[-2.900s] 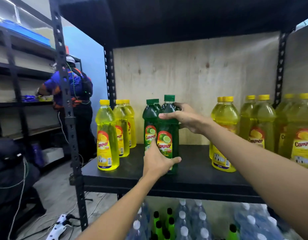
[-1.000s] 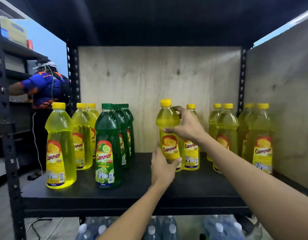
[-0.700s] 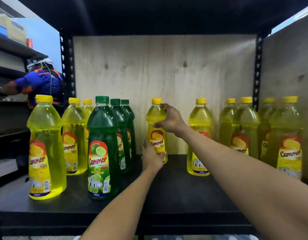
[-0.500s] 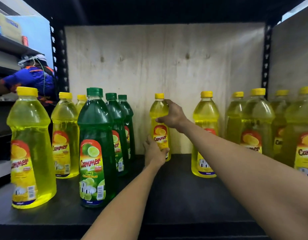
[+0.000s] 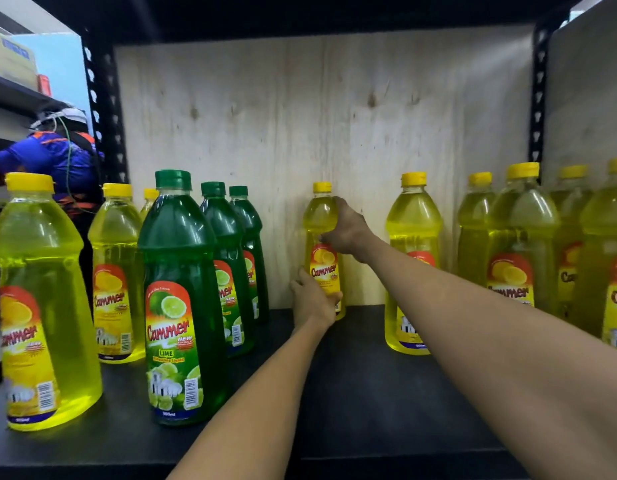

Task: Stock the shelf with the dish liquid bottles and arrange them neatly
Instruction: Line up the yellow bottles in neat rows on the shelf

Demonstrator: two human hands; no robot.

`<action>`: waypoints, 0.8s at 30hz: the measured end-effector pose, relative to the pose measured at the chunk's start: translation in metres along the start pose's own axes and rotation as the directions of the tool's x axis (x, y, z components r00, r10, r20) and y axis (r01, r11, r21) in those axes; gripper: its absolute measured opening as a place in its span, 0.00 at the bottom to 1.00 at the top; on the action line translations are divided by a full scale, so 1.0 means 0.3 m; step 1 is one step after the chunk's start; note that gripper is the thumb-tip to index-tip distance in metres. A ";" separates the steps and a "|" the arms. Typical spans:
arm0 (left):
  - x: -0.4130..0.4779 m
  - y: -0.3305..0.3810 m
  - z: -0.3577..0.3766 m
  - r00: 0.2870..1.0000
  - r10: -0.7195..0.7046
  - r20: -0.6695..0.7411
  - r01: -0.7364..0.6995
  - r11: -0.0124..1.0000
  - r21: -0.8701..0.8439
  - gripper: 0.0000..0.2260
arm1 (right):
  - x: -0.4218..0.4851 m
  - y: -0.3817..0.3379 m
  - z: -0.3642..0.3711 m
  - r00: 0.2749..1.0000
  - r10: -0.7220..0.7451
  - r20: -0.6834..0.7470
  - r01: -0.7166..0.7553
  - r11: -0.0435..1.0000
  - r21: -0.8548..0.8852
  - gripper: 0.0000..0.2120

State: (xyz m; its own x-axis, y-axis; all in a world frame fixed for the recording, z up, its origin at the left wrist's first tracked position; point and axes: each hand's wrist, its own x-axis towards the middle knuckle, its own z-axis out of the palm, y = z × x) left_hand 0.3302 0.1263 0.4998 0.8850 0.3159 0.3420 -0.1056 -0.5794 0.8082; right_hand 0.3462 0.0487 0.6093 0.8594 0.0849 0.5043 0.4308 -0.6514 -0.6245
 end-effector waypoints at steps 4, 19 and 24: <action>-0.066 0.022 -0.004 0.997 -0.076 -0.002 0.076 0.997 0.023 0.37 | -0.098 -0.067 -0.074 1.000 0.015 0.013 -0.014 0.999 -0.029 0.32; -0.339 0.182 0.115 0.955 0.091 0.282 -0.057 0.990 -0.126 0.50 | -0.309 0.168 -0.364 0.967 0.186 -0.173 -0.180 0.982 0.049 0.45; -0.357 0.190 0.153 0.976 0.140 0.168 -0.134 0.990 -0.049 0.47 | -0.304 0.157 -0.327 0.953 0.140 -0.270 -0.133 0.990 0.045 0.39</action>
State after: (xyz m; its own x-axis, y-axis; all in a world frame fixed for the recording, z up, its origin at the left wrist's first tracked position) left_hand 0.2501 0.0250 0.4873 0.9250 0.1005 0.3665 -0.2453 -0.5786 0.7778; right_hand 0.2612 -0.0637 0.5924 0.8048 -0.2141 0.5536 0.3245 -0.6223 -0.7124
